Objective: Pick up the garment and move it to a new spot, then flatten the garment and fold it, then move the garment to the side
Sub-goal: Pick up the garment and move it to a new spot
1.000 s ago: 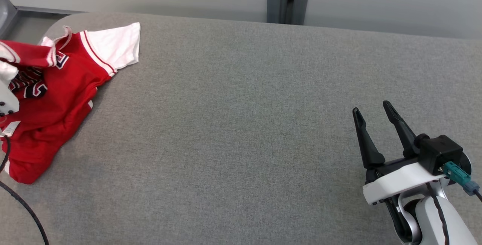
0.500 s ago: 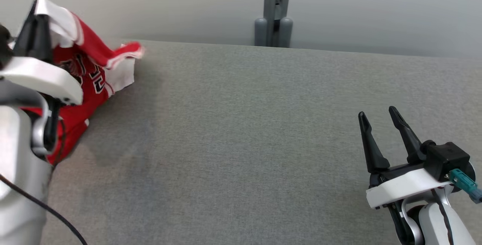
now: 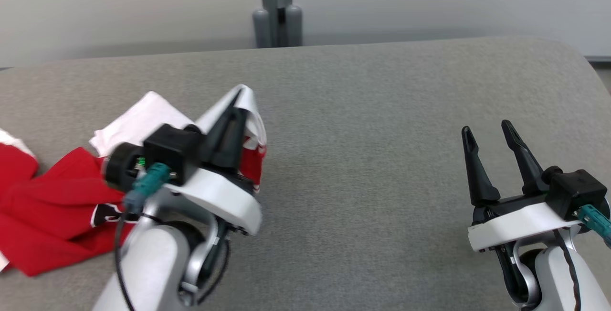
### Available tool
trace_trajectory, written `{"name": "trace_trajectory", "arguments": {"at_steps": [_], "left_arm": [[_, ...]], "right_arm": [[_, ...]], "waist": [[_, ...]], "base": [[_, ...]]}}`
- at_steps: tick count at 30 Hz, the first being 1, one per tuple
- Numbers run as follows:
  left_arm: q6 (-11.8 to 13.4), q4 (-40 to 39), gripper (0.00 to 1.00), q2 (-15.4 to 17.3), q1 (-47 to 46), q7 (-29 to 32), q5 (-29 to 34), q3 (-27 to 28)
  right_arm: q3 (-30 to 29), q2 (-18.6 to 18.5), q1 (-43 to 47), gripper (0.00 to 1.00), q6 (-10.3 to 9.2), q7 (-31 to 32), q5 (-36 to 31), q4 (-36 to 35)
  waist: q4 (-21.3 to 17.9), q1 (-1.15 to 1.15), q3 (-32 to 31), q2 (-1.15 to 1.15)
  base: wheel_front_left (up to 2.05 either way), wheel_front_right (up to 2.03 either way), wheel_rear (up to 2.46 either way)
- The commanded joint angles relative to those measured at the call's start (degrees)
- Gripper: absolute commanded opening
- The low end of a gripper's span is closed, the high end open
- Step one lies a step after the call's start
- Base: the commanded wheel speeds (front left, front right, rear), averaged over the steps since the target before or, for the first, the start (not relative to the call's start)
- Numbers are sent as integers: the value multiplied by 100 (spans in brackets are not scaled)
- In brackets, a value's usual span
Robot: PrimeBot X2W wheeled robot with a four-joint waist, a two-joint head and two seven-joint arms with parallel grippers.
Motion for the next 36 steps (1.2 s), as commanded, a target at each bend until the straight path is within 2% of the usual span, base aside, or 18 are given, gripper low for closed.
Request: {"name": "trace_trajectory", "arguments": {"at_steps": [1,10,14,18,21,23,24,25,31,36], "left_arm": [[-119,124,0,-141,-81,-18,-52,-185],[-524,845,0,-579,-894,-217,-58,-853],[-603,1185,0,-705,-1359,-317,-9,-1154],[-704,1507,0,-747,-1546,-349,-121,-1675],[-740,1953,0,-777,-1597,-367,-336,-2286],[-722,2147,45,-773,-1595,-418,-454,-2600],[-700,2236,83,-774,-1595,-448,-519,-2741],[-686,2326,100,-770,-1604,-483,-558,-2886],[-716,2635,100,-769,-1531,-712,-792,-3553],[-631,2769,100,-641,-1345,-1062,-871,-3476]], "right_arm": [[0,-18,-69,100,13,-8,-22,-21],[32,-5,-210,100,13,-15,-61,-66],[-16,14,-220,100,13,-43,-42,-86],[-65,34,-118,100,13,-49,-17,-86],[-63,47,-111,100,13,-89,9,-46],[-50,53,-118,100,13,-111,24,-13],[-66,52,-123,100,13,-117,23,8],[-73,53,-128,100,13,-121,18,29],[-149,55,-160,100,13,-172,26,136],[-295,53,-135,100,13,-180,-3,172]], "waist": [[-327,0,225,0],[-1007,0,434,0],[-1265,0,574,0],[-1384,0,718,0],[-1388,0,810,0],[-1348,0,821,0],[-1312,0,821,0],[-1270,0,812,0],[-937,0,707,0],[-626,0,561,0]], "base": [[0,0,0],[0,0,0],[0,0,0],[0,0,0],[0,0,0],[0,0,0],[0,0,0],[0,0,0],[0,0,0],[0,0,0]]}}
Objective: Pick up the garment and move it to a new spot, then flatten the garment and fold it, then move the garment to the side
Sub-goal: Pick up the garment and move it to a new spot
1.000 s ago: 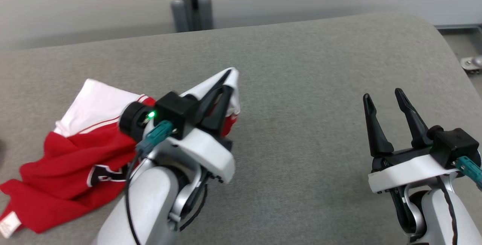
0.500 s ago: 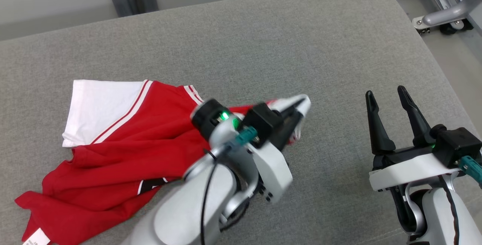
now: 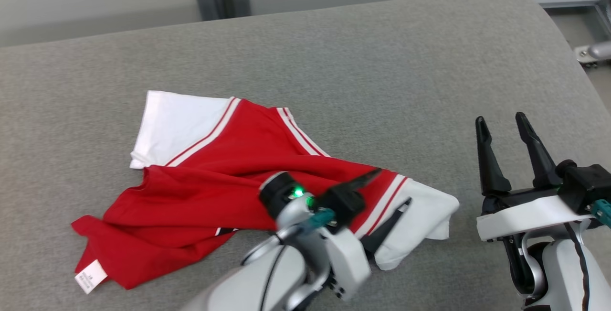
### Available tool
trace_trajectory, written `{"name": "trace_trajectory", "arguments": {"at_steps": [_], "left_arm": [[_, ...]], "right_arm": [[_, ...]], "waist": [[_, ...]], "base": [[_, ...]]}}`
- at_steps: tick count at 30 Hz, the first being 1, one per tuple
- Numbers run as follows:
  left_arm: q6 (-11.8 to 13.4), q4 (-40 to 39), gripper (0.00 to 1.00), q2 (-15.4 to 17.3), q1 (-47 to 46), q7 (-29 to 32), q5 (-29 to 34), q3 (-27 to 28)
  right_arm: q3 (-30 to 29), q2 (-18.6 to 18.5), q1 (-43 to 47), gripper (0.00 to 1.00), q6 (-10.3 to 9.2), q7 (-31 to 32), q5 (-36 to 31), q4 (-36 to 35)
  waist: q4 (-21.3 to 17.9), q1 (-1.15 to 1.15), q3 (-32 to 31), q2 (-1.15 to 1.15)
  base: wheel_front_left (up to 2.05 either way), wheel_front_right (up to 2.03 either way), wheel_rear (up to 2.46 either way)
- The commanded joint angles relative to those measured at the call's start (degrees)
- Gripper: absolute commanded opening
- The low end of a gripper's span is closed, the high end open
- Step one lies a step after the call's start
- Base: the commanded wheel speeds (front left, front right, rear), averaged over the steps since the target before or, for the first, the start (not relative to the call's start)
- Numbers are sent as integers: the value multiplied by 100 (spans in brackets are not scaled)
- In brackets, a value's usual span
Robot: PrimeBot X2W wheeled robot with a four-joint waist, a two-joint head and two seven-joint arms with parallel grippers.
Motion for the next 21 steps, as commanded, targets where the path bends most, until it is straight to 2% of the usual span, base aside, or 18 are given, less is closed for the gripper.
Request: {"name": "trace_trajectory", "arguments": {"at_steps": [1,5,12,13,21], "left_arm": [[121,9,100,176,80,-144,-56,168],[519,-210,100,501,273,-466,-230,699],[1310,-682,100,1274,624,-884,-578,1873],[1310,-682,100,1274,624,-884,-578,1873],[2019,-1294,100,2228,1415,-1081,-852,2941]], "right_arm": [[-58,-30,50,100,13,-35,-14,-4],[-137,-33,111,100,13,-30,-44,-20],[-223,-35,250,100,13,41,-100,-120],[-223,-35,250,100,13,41,-100,-120],[-241,-32,481,100,13,187,-228,-275]], "waist": [[198,0,-135,0],[409,0,-279,0],[711,0,-519,0],[711,0,-519,0],[885,0,-873,0]], "base": [[0,0,0],[0,0,0],[0,0,0],[0,0,0],[0,0,0]]}}
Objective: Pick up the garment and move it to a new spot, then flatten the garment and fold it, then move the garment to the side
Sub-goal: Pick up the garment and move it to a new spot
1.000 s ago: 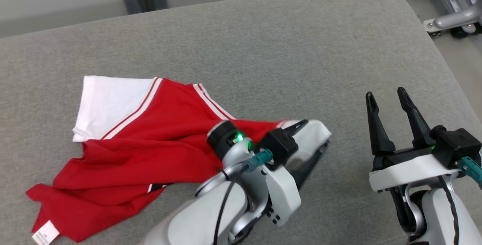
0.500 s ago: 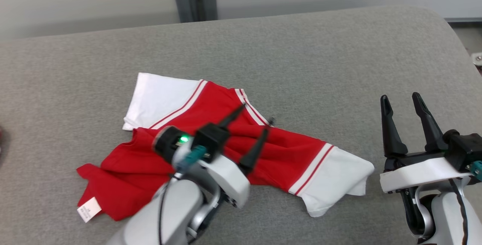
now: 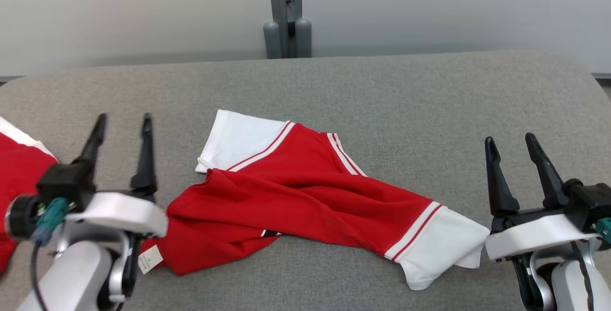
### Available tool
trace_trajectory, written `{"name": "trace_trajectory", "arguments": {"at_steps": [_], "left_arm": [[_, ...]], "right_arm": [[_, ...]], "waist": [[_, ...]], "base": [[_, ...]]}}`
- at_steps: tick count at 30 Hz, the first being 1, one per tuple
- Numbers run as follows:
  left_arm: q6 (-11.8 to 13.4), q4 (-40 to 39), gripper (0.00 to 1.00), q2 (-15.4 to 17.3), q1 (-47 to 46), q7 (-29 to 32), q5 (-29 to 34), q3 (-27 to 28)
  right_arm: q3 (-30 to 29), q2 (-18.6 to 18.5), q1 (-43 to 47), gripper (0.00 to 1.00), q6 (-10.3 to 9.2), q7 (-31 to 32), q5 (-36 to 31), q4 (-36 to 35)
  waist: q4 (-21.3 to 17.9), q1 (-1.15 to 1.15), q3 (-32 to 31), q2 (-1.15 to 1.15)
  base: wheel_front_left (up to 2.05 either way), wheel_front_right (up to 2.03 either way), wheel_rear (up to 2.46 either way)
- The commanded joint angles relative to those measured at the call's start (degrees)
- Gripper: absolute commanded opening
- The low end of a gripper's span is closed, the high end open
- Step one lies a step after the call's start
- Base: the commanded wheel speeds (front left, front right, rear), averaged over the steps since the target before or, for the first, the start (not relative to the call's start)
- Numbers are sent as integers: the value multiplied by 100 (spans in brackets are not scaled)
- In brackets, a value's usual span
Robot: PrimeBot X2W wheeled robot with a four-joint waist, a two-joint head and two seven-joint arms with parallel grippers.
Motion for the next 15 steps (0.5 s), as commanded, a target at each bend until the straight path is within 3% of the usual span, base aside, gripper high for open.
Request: {"name": "trace_trajectory", "arguments": {"at_steps": [1,8,15], "left_arm": [[81,-67,100,89,152,-40,-12,79],[499,-640,100,473,1029,-98,-150,530],[603,-951,100,670,1675,-73,-184,512]], "right_arm": [[3,-34,83,100,13,36,-45,-38],[38,-79,387,100,13,218,-130,-121],[96,-109,664,100,13,330,-165,-184]], "waist": [[59,0,-101,0],[149,0,-427,0],[133,0,-627,0]], "base": [[0,0,0],[0,0,0],[0,0,0]]}}
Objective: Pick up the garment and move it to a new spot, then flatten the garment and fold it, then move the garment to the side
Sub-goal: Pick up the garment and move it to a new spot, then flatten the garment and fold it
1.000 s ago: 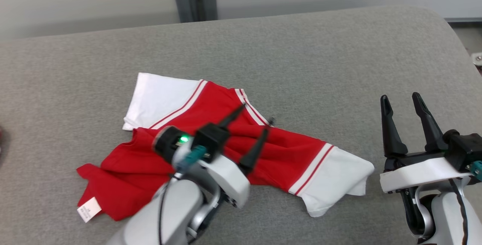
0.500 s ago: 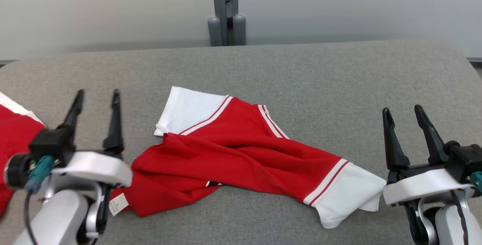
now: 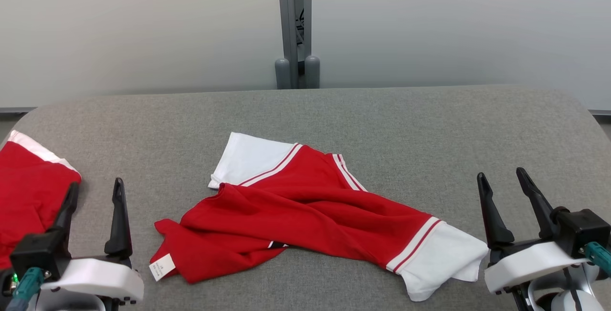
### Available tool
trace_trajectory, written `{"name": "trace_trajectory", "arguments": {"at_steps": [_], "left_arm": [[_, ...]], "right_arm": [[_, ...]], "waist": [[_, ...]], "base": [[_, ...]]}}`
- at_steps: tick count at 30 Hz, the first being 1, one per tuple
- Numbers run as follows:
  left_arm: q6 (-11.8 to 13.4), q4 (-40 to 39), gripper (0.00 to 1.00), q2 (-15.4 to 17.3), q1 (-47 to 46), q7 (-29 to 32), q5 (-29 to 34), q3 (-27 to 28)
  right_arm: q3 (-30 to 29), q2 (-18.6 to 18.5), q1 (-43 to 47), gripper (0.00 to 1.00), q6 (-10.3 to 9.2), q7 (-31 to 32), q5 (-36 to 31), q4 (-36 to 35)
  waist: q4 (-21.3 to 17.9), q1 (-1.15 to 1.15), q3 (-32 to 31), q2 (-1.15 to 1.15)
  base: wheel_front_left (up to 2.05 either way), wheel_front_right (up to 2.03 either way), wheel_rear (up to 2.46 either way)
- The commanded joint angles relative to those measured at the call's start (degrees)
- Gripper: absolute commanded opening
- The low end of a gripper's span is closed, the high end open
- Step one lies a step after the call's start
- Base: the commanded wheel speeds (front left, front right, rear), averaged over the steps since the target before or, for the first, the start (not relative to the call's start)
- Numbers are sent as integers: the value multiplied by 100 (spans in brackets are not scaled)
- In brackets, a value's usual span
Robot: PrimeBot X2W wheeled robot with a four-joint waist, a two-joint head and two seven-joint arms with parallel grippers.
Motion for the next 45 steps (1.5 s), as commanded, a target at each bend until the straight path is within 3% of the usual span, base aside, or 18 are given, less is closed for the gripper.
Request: {"name": "trace_trajectory", "arguments": {"at_steps": [1,21,27,33,35,41,45], "left_arm": [[22,-31,100,52,83,15,-27,-8],[97,-88,100,17,97,230,-7,-251],[-30,-96,100,5,-99,404,27,-417],[-589,153,100,-113,-704,1144,-99,-941],[-961,550,100,-250,-1085,1576,-244,-1199],[-1804,2126,100,-557,-1915,2025,-582,-1432],[-2203,2945,100,-681,-2294,2165,-752,-1461]], "right_arm": [[-23,-29,89,100,13,43,22,-44],[-191,17,193,100,13,125,33,-144],[-166,23,156,100,13,113,48,-112],[-41,29,59,100,13,126,59,-92],[56,26,-20,100,12,96,79,-61],[194,29,-219,100,12,-2,106,52],[187,35,-298,100,13,-62,109,120]], "waist": [[-11,0,-19,0],[-41,0,-21,0],[-20,0,20,0],[-114,0,182,0],[-235,0,322,0],[-571,0,639,0],[-701,0,773,0]], "base": [[0,0,0],[0,0,0],[0,0,0],[0,0,0],[0,0,0],[0,0,0],[0,0,0]]}}
